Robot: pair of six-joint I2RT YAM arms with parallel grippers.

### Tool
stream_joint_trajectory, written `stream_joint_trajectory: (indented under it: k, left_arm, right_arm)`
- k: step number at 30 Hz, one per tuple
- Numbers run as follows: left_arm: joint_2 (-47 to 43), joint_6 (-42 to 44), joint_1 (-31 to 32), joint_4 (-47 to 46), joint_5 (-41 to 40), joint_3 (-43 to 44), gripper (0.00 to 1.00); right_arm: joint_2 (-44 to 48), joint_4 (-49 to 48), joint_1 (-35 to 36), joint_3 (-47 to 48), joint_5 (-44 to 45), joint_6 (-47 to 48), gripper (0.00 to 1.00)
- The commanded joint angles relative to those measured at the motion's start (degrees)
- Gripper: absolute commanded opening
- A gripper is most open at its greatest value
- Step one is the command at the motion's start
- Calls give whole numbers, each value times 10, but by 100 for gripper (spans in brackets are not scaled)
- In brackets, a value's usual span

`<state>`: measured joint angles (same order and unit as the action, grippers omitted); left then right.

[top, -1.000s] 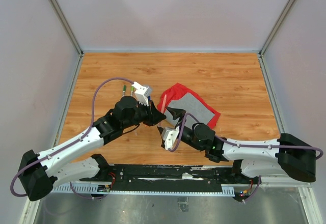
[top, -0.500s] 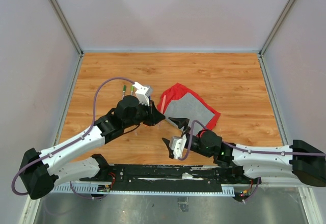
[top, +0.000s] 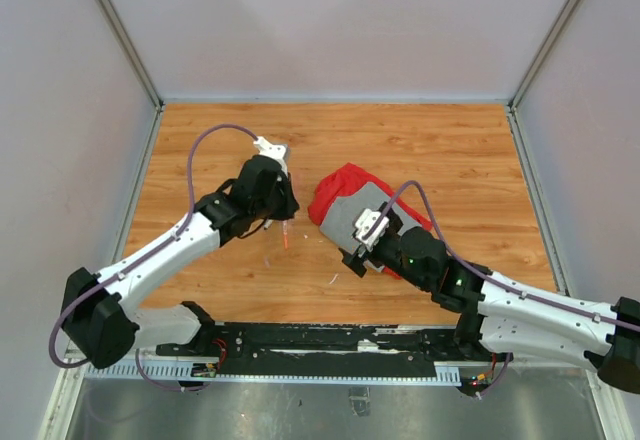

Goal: Insert the pens into the pen caps
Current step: Place the pen at the center of the board.

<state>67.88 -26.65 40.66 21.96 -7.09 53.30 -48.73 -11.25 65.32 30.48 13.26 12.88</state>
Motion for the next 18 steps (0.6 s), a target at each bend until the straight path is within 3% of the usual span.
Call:
stream_joint_trajectory:
  k: [1,10,18]
  left_arm:
    - [42,70,-90,89,-28,43,0]
    - [132,156,-252,120,-75,76,1]
    - [231,187,-304,129,-128,131,1]
  right_arm:
    - [11,114,-54,12,-16,-114,98]
    - [27,93,-63,-24,-89,-131,98]
    - [25,78,-62,-50,-144,-162,99]
